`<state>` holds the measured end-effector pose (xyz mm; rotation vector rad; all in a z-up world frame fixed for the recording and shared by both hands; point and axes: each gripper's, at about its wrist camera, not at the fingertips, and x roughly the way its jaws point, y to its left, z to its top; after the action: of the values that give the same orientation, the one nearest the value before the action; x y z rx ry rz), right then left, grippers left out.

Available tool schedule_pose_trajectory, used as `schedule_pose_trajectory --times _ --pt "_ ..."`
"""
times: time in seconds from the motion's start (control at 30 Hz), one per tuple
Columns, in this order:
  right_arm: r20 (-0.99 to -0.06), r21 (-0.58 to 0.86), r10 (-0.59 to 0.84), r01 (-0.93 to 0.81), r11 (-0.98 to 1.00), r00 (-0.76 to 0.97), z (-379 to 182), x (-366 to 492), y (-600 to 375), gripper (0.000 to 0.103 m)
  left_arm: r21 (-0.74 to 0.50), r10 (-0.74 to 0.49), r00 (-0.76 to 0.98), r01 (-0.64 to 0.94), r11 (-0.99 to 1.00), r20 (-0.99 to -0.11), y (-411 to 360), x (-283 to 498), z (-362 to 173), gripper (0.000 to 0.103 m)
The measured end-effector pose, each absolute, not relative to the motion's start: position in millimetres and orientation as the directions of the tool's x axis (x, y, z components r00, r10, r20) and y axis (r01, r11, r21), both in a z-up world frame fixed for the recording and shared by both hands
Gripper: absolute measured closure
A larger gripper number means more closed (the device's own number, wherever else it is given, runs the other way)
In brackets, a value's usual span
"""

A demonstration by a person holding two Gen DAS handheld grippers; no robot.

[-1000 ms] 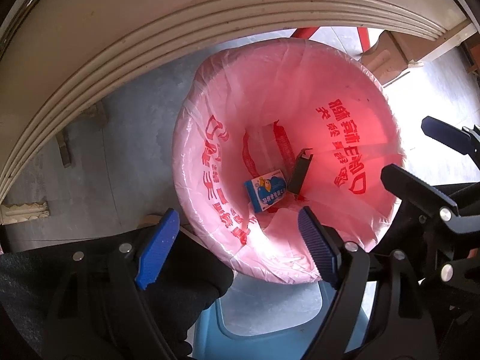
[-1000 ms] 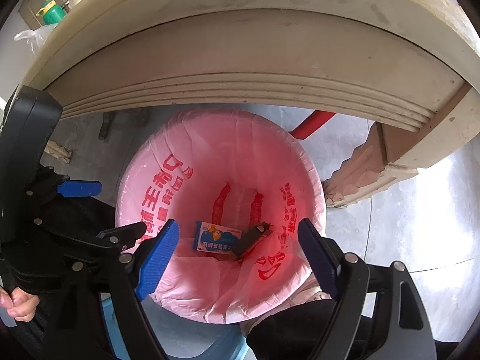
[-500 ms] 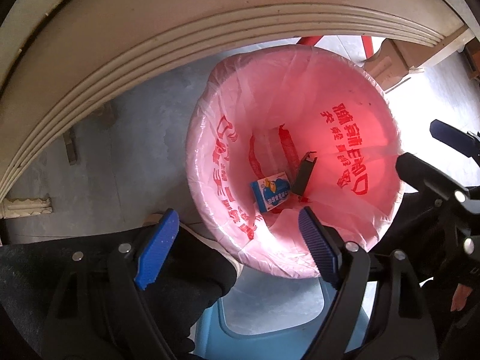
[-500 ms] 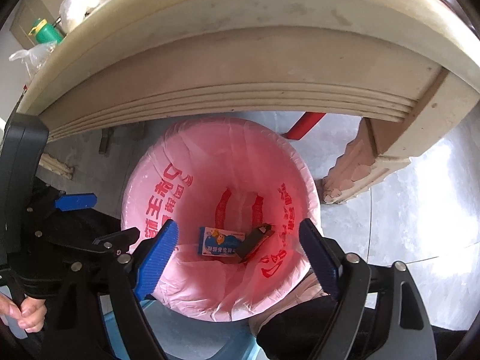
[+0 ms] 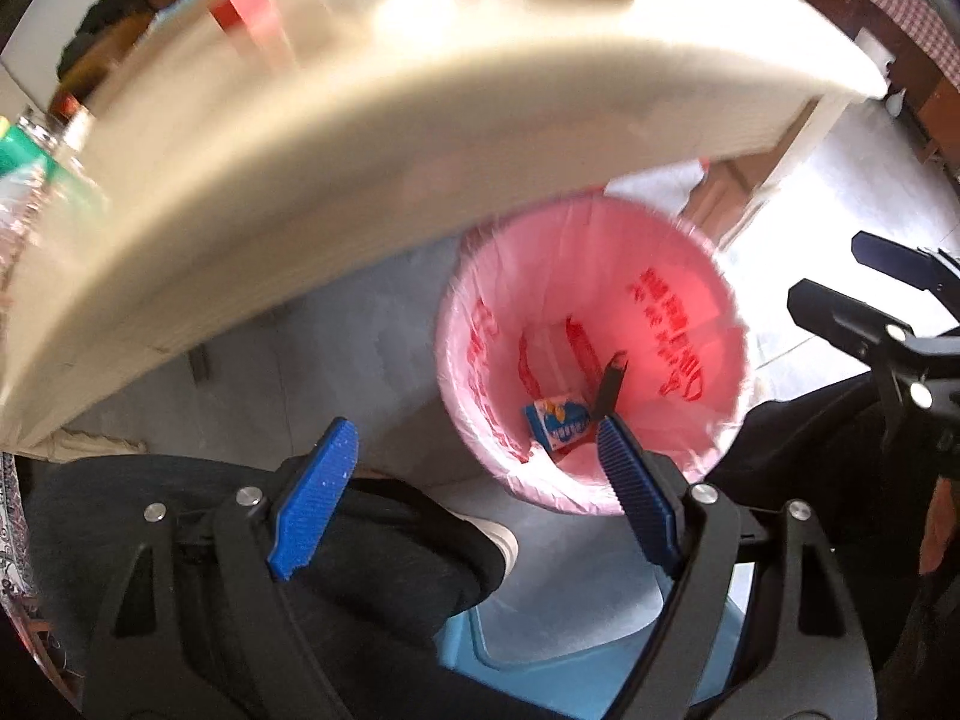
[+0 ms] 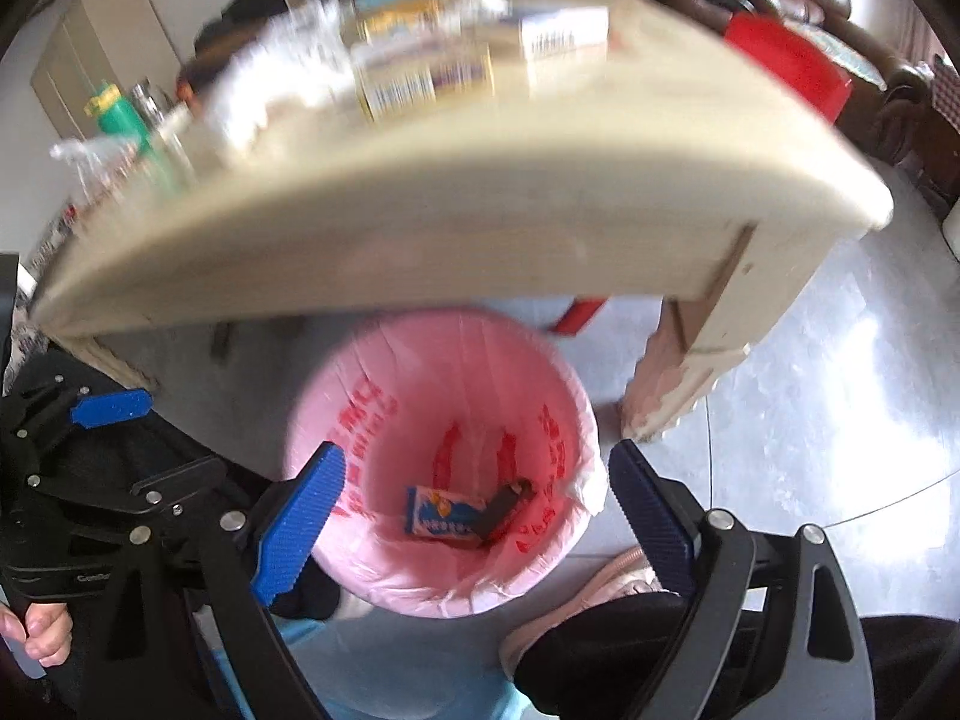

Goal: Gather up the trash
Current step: 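Raise both tools from the bin back over the table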

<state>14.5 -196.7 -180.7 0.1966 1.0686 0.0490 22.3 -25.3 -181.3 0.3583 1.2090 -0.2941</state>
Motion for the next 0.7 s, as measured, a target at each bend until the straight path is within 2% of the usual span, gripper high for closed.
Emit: schedule_pose_trajectory --times 0.17,0.2,0.23,0.27,0.33,0.47,0.7 --pt "-0.800 0.173 0.110 0.051 0.984 0.590 -117 3 -201 0.013 0.124 -0.077 0.449 0.401 0.908 -0.890 -5 16 -104 0.022" --pt "-0.782 0.173 0.108 0.048 0.984 0.613 -101 2 -202 0.012 0.132 -0.078 0.469 0.399 0.907 -0.880 -2 17 -90 0.021" --pt "-0.764 0.176 0.107 0.045 0.983 0.636 -85 2 -203 0.010 0.145 -0.078 0.493 0.399 0.906 -0.866 2 19 -72 0.013" --pt "-0.751 0.176 0.104 0.046 0.983 0.652 -71 2 -205 0.009 0.160 -0.075 0.516 0.396 0.904 -0.853 6 22 -57 0.012" --pt "-0.723 0.191 0.116 0.035 0.981 0.681 -46 3 -208 0.007 0.188 -0.069 0.561 0.387 0.903 -0.825 13 28 -28 0.012" --pt "-0.671 0.237 0.162 0.002 0.972 0.723 9 16 -216 0.007 0.169 -0.108 0.603 0.384 0.908 -0.791 27 49 29 0.011" --pt "-0.636 0.283 0.186 0.002 0.959 0.749 65 54 -231 0.007 0.140 -0.143 0.611 0.391 0.909 -0.778 35 88 79 0.011"
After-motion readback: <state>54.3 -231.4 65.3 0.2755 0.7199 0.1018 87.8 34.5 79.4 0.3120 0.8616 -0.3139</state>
